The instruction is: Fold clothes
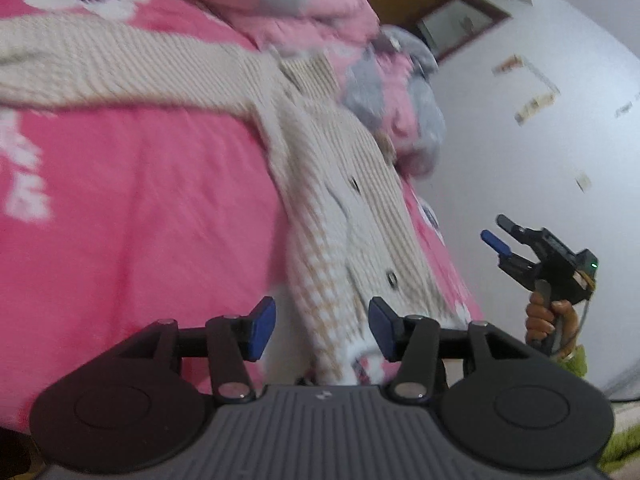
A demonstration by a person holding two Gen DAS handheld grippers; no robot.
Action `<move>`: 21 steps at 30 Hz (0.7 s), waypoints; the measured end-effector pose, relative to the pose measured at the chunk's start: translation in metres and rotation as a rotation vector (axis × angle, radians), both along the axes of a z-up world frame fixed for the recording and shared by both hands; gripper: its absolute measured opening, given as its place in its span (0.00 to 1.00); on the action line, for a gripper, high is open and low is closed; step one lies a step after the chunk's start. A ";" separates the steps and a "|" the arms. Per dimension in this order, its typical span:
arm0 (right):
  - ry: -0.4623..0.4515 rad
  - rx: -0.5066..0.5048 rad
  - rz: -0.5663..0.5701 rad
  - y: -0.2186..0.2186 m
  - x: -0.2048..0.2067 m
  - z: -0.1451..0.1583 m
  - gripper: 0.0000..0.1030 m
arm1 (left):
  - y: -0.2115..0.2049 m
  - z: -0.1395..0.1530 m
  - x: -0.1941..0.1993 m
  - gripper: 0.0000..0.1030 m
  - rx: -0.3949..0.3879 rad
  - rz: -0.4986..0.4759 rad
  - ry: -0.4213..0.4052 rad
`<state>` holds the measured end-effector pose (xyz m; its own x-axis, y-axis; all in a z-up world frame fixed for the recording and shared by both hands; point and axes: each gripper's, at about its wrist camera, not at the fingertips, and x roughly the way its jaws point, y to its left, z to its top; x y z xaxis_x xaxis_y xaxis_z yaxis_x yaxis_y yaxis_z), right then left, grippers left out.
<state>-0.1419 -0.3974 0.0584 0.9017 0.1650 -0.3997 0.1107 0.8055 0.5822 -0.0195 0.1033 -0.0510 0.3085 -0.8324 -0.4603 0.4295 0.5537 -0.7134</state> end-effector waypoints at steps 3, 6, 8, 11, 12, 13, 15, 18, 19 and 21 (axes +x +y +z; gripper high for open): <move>-0.038 -0.002 0.117 0.033 0.034 0.009 0.43 | 0.025 0.014 0.001 0.50 0.015 0.108 -0.038; -0.048 0.032 0.212 0.063 0.060 0.003 0.43 | 0.063 0.033 0.009 0.50 0.040 0.256 -0.060; -0.046 0.065 0.257 0.081 0.072 -0.002 0.43 | 0.094 0.046 0.021 0.52 0.072 0.369 -0.060; -0.040 0.120 0.317 0.109 0.088 -0.010 0.43 | 0.138 0.061 0.047 0.60 0.156 0.535 -0.043; -0.038 0.139 0.337 0.119 0.094 -0.013 0.43 | 0.151 0.064 0.060 0.63 0.182 0.566 -0.028; -0.036 0.157 0.357 0.128 0.099 -0.015 0.43 | 0.163 0.064 0.074 0.63 0.200 0.585 -0.007; -0.032 0.194 0.397 0.146 0.110 -0.020 0.43 | 0.184 0.057 0.103 0.65 0.218 0.612 0.046; -0.025 0.249 0.456 0.174 0.126 -0.028 0.43 | 0.209 0.039 0.145 0.65 0.246 0.620 0.140; -0.023 0.268 0.476 0.184 0.131 -0.030 0.43 | 0.213 0.032 0.155 0.65 0.268 0.631 0.166; -0.017 0.298 0.509 0.200 0.140 -0.035 0.43 | 0.217 0.018 0.171 0.64 0.307 0.622 0.208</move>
